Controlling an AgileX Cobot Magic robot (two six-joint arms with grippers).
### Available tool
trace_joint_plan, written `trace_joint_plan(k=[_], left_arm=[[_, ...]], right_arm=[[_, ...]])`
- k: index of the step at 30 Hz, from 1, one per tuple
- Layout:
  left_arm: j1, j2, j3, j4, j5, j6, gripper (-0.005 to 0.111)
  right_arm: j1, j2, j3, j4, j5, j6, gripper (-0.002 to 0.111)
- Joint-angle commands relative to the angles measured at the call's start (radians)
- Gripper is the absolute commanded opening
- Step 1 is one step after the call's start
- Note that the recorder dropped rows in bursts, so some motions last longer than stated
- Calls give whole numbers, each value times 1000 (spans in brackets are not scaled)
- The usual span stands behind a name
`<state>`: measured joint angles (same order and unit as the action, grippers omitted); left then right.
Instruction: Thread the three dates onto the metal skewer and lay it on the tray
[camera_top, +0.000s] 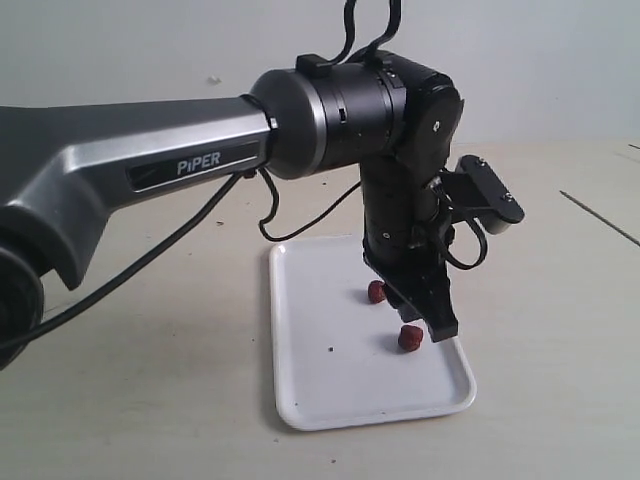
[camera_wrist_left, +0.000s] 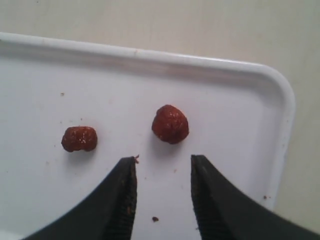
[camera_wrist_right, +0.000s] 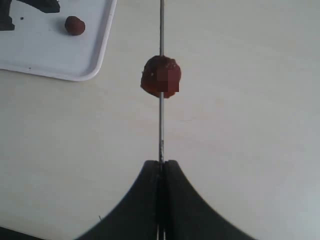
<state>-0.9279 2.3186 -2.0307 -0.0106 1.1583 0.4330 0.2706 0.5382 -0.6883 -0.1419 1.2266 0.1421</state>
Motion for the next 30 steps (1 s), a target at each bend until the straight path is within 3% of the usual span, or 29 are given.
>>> trace_joint_plan(k=[1,6,12,21,26,30], left_arm=[[-1,8,1,5,-26,-9,37],[-1,14,1,21,-48,-7,37],[6,14,1,2,-46,356,37],[119,14,24,-380,20,875,37],[198,14,56,-487,11,957,45],[213,14,75,-532,-23,1063,51]], right_arm=[[-5,-2,5,8,-6,-11,0],[-5,-2,5,8,-6,-11,0],[-5,-2,5,8,-6,-19,0],[-5,-2,5,8,-6,-19,0],[-5,-2,5,8,-6,-19,0],[-5,-2,5,8,-6,-19,0]])
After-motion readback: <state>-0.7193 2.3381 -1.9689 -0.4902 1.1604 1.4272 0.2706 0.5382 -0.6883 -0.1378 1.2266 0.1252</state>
